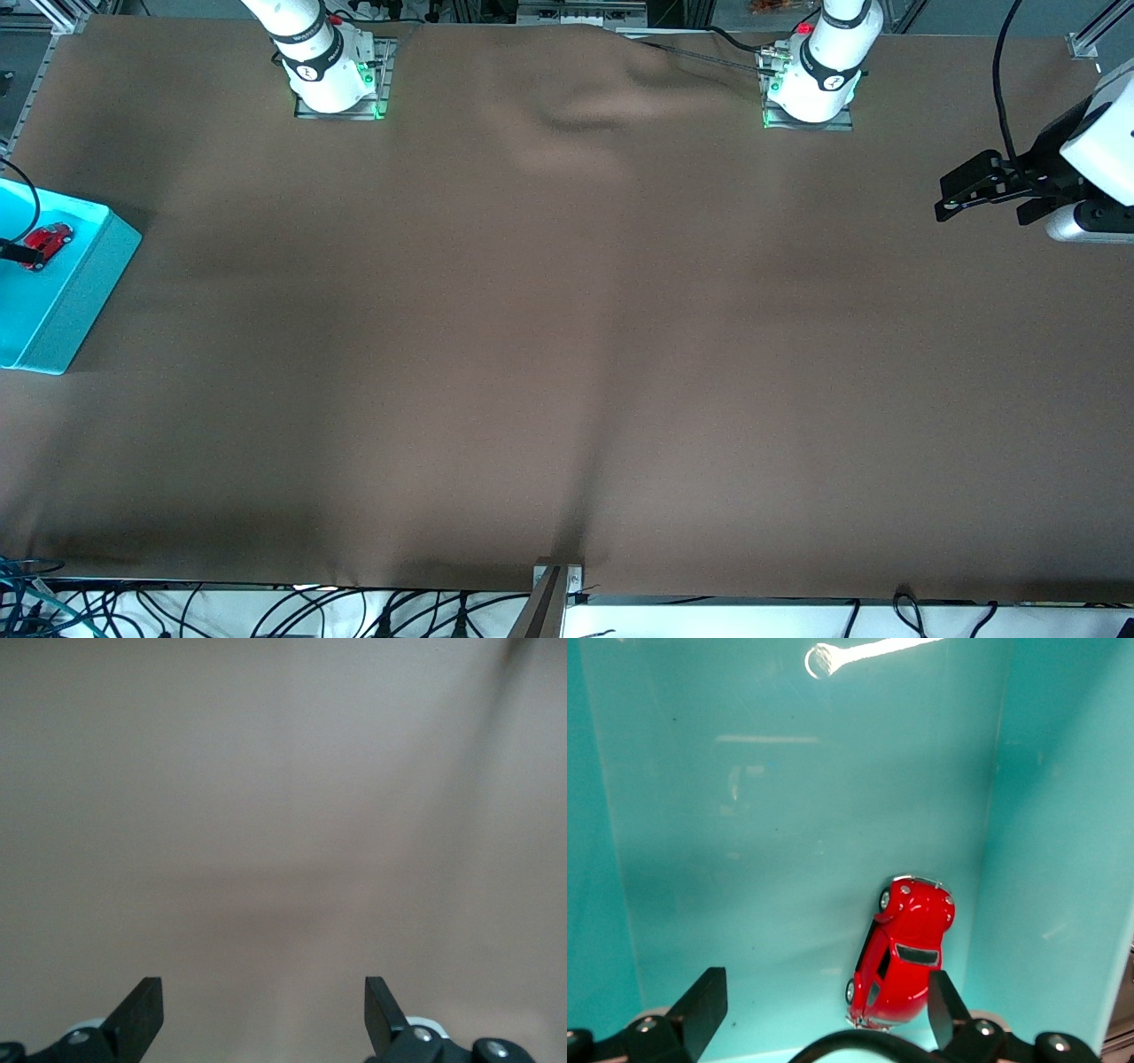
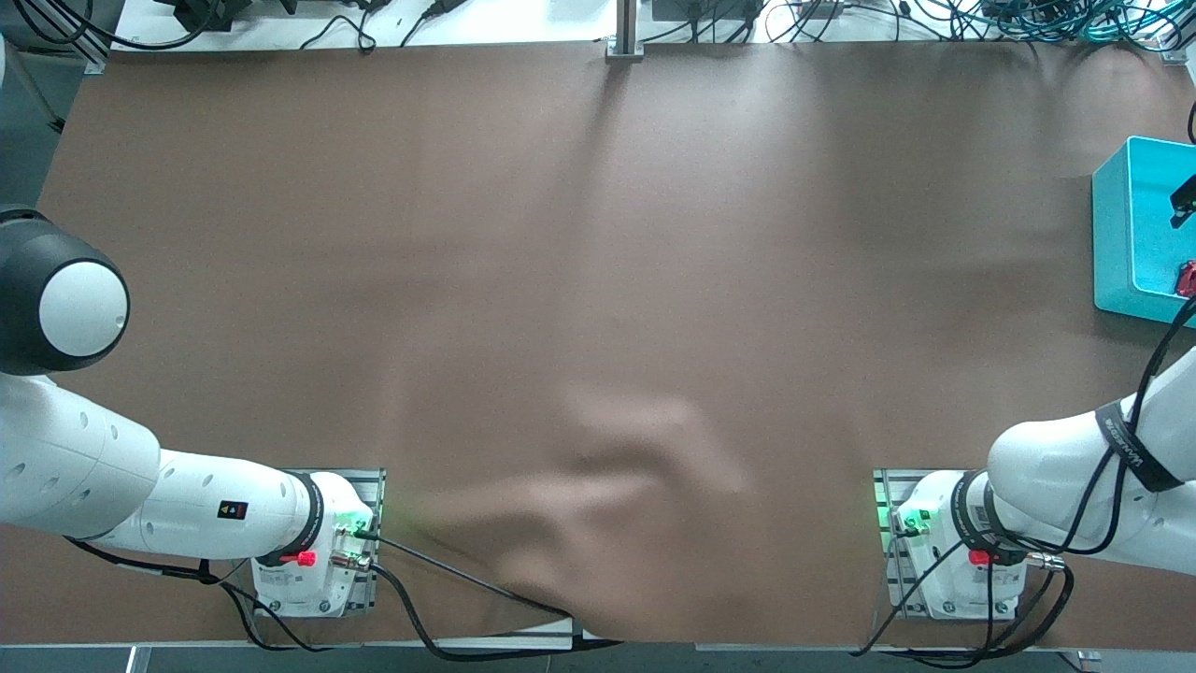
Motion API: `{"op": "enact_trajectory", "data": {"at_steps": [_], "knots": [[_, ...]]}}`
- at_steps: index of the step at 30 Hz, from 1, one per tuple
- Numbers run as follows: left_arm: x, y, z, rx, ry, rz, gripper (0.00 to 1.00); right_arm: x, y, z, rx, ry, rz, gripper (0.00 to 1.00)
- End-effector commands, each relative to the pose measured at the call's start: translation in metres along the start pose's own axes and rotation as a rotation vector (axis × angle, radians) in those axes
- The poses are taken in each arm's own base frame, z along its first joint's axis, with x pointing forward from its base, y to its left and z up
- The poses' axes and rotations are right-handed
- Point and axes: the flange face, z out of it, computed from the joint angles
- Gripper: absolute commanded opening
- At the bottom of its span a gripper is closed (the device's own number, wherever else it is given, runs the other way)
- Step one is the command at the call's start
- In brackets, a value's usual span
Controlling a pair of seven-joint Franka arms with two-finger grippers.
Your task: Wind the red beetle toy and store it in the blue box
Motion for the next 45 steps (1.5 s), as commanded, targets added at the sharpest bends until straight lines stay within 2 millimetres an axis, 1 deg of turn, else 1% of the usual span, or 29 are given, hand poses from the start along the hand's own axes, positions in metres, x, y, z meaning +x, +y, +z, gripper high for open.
{"op": "enact_trajectory", "data": {"at_steps": [1,3,9,13,17,20,25,28,34,37,45], "knots": [[0.001,-0.001,-0.002,-0.017,0.010,-0.003,1.00,0.011,-0.010,-0.021,0.018,0.007,-0.034,1.00],[0.001,-0.001,-0.002,-0.017,0.010,-0.002,1.00,0.012,-0.016,-0.031,0.022,0.018,-0.044,1.00],[0.001,-0.001,-0.002,-0.017,0.010,-0.002,1.00,0.007,-0.020,-0.043,0.035,-0.002,-0.068,1.00],[0.001,-0.001,-0.002,-0.017,0.010,-0.002,1.00,0.005,-0.035,-0.059,0.058,-0.014,-0.089,1.00],[0.001,-0.001,-0.001,-0.017,0.008,-0.002,1.00,0.000,-0.039,-0.071,0.068,-0.019,-0.096,1.00],[0.002,-0.001,0.000,-0.017,0.007,-0.004,1.00,-0.002,-0.046,-0.079,0.078,-0.027,-0.108,1.00],[0.003,-0.002,0.001,-0.017,0.005,-0.004,1.00,-0.009,-0.056,-0.107,0.089,-0.016,-0.118,1.00],[0.002,-0.001,0.000,-0.017,0.007,-0.002,1.00,-0.016,-0.057,-0.118,0.096,-0.024,-0.115,1.00],[0.003,-0.001,0.001,-0.017,0.005,-0.002,1.00,-0.024,-0.061,-0.129,0.111,-0.050,-0.119,1.00],[0.003,-0.001,0.001,-0.017,0.005,-0.002,1.00,-0.026,-0.070,-0.140,0.116,-0.046,-0.136,1.00],[0.003,-0.002,0.001,-0.017,0.005,-0.004,1.00,-0.040,-0.074,-0.159,0.131,-0.069,-0.140,1.00]]}}
